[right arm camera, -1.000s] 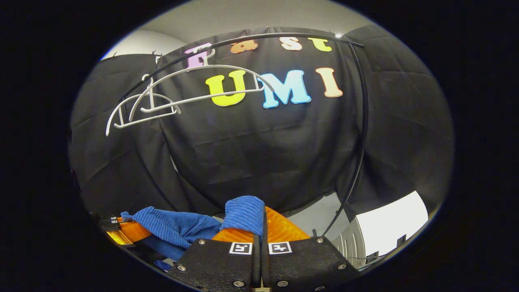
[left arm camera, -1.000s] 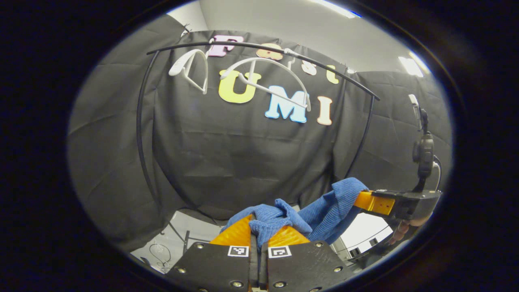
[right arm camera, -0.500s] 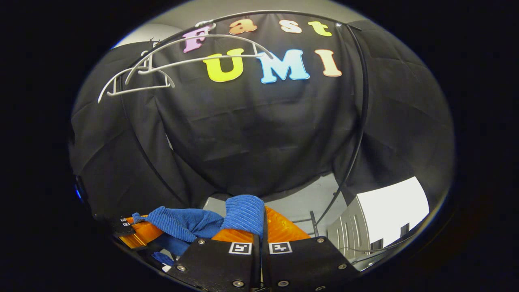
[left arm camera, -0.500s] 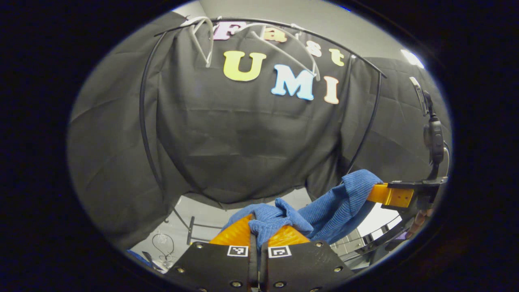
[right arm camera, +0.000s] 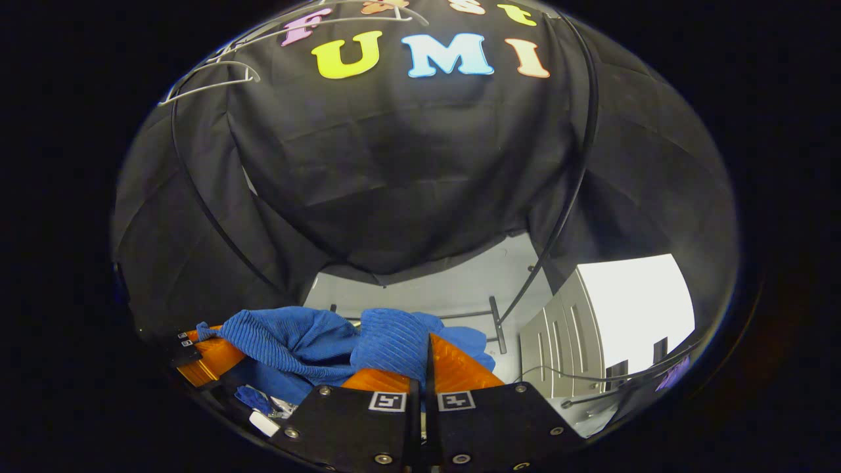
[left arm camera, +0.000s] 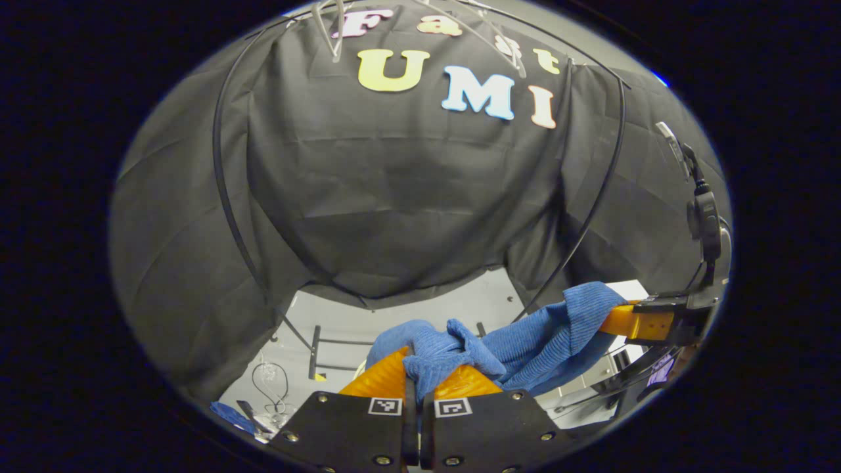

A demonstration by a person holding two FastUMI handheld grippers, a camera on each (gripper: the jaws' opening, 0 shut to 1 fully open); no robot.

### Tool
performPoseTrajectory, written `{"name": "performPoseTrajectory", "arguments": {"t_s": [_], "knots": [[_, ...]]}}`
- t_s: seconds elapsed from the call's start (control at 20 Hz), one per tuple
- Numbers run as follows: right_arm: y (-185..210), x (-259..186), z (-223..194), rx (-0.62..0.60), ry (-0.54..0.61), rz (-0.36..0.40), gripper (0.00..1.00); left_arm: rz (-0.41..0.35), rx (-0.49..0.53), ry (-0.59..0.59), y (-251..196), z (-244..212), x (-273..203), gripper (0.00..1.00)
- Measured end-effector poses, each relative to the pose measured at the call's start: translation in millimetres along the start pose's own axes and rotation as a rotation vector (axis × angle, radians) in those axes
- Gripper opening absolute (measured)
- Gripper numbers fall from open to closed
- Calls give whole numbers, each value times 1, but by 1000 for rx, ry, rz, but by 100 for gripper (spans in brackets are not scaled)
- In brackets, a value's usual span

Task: Grasp the clothes on the hanger with both hands and then place them into the laundry hamper below.

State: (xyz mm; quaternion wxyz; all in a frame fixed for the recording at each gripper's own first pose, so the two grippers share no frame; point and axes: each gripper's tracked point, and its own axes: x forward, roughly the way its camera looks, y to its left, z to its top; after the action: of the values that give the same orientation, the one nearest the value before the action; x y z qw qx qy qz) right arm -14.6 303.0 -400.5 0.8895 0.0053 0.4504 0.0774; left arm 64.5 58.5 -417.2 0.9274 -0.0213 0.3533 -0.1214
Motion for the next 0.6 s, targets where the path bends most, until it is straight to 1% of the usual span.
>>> {"name": "performPoseTrajectory", "arguments": {"t_s": [0.05, 0.25, 0.3, 0.4, 0.45, 0.55, 0.6], "knots": [[0, 6, -7, -12, 18, -4, 3, 0, 3, 18, -2, -4, 5, 3], [-6, 16, -23, -39, 61, -9, 5, -3, 38, 61, -5, -15, 22, 3], [-7, 15, -24, -40, 64, -14, 5, -6, 37, 68, -4, -18, 25, 1], [-12, 18, -26, -34, 74, -21, 6, -10, 30, 73, -3, -22, 33, 9], [-16, 22, -27, -29, 78, -22, 7, -3, 25, 75, -2, -24, 35, 5], [-19, 26, -32, -10, 102, -18, 10, 6, 14, 87, -2, -29, 36, 5], [-17, 26, -37, 2, 129, 2, 11, 23, 12, 101, 1, -34, 40, 0]]}}
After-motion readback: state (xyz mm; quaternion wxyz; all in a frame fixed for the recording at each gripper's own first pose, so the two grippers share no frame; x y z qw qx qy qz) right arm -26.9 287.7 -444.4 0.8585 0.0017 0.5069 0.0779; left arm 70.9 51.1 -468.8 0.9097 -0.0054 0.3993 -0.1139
